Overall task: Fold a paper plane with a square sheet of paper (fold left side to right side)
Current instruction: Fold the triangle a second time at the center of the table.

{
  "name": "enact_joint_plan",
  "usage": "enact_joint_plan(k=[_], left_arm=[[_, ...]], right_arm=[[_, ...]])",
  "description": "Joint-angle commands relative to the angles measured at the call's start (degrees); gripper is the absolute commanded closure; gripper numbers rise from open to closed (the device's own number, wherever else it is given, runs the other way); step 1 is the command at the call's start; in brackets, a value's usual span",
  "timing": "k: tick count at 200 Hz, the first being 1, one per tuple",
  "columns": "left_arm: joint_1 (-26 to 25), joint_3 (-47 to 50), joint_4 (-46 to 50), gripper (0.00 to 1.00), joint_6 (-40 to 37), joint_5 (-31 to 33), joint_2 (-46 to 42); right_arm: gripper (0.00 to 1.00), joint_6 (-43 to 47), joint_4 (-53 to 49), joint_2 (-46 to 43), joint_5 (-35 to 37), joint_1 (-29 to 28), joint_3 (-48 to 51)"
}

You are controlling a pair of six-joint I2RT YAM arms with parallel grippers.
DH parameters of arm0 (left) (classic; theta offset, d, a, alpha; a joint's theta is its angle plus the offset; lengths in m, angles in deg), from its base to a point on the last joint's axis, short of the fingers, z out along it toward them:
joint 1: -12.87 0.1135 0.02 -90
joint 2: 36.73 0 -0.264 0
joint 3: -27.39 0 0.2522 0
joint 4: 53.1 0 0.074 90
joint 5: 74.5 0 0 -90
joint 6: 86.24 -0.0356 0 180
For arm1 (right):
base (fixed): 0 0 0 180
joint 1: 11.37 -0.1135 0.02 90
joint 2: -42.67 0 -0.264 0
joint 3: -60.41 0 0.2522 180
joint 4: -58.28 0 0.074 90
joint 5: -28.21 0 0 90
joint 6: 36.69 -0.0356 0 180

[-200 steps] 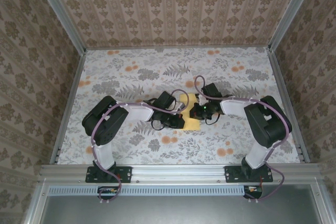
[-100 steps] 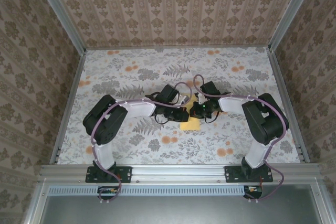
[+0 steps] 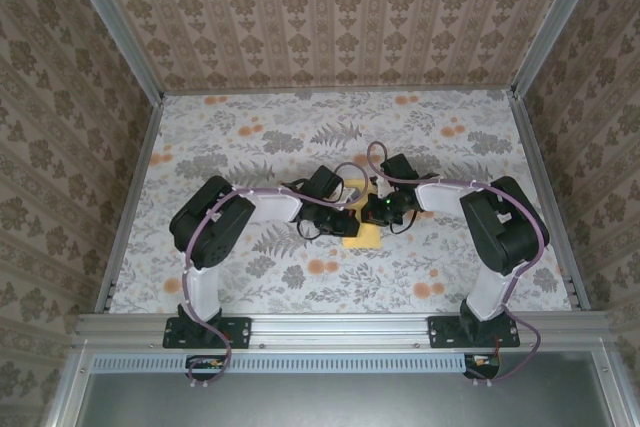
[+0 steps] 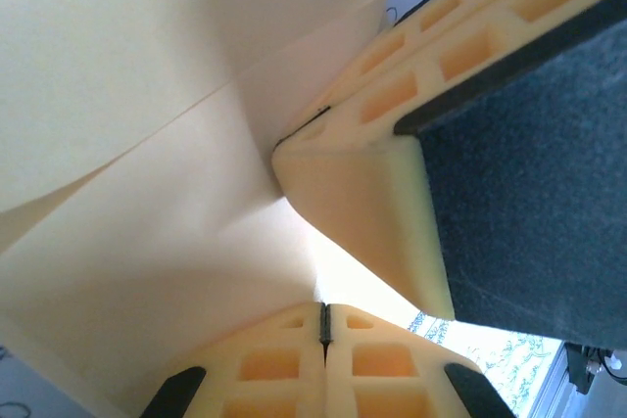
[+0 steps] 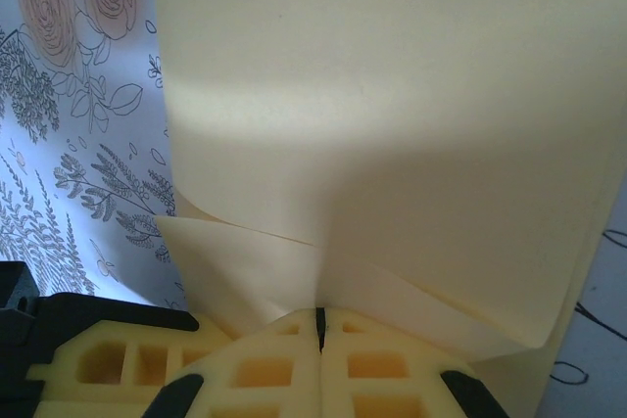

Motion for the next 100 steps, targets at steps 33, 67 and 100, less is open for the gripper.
enact_joint_plan(k=[33, 67, 100], left_arm=[[0.45, 7.09, 1.9, 0.97, -0.05, 1.0, -4.16], [0.56, 9.87, 1.99, 0.97, 0.27, 1.15, -6.36], [0.85, 12.72, 1.9, 0.98, 0.78, 1.68, -8.4]], right_arm=[[1.0, 2.0, -7.08, 2.77, 4.43, 0.2, -0.73], [1.0, 2.28, -7.9, 3.14, 4.96, 0.33, -1.16], [1.0, 2.45, -8.05, 3.14, 5.05, 0.28, -1.29]])
